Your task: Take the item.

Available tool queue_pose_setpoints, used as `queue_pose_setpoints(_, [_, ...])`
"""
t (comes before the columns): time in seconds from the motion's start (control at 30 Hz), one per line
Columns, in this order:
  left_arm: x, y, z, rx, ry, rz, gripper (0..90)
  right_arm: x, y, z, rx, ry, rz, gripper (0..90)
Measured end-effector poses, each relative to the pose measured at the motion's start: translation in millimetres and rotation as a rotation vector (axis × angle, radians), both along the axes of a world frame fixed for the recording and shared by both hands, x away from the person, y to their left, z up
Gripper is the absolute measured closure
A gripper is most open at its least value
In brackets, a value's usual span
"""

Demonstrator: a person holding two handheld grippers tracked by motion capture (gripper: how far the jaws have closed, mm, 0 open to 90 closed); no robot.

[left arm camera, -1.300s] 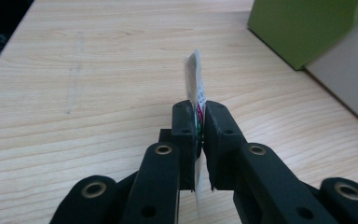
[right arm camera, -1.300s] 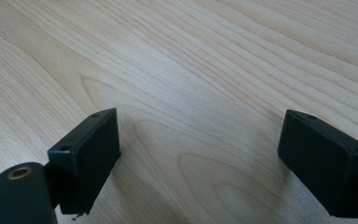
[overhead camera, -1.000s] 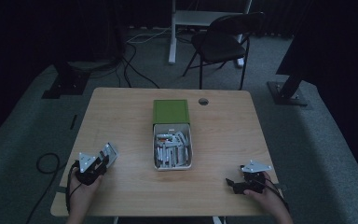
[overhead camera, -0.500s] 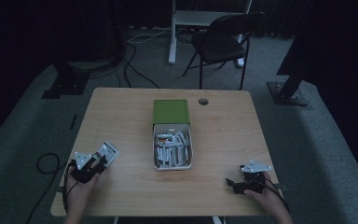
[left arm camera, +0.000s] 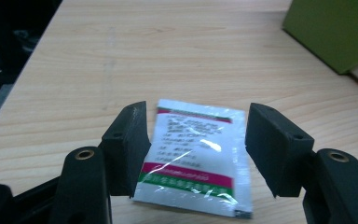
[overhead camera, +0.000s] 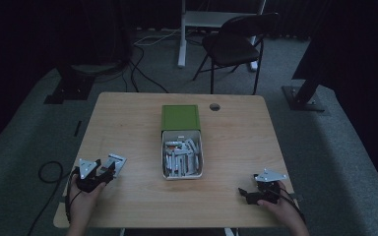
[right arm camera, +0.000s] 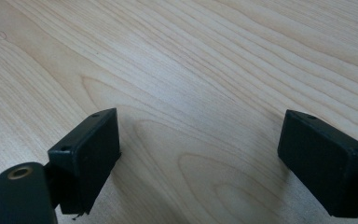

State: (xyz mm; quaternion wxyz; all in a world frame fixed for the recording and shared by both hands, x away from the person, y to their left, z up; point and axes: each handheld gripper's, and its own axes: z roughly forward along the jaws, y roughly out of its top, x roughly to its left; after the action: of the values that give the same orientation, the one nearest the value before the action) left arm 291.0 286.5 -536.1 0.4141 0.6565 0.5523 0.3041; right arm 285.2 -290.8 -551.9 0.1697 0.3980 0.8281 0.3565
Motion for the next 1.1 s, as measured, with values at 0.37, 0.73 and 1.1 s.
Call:
queue_pose_setpoints(0.37, [-1.8, -18.7, 3.3, 0.010, -0.004, -0.143, 43.7, 0.3, -0.1, 0.1, 0.001, 0.001, 0.000, 12.5])
queue_pose_setpoints(0.73, [-6.3, -38.7, 4.5, 0.008, 0.005, -0.345, 45.0, 0.4, -0.1, 0.2, 0.001, 0.002, 0.000, 12.5])
queue_pose_setpoints(1.1, [-11.3, -54.2, 3.8, 0.017, -0.013, -0.492, 43.9, 0.4, -0.1, 0.2, 0.001, 0.002, 0.000, 12.5])
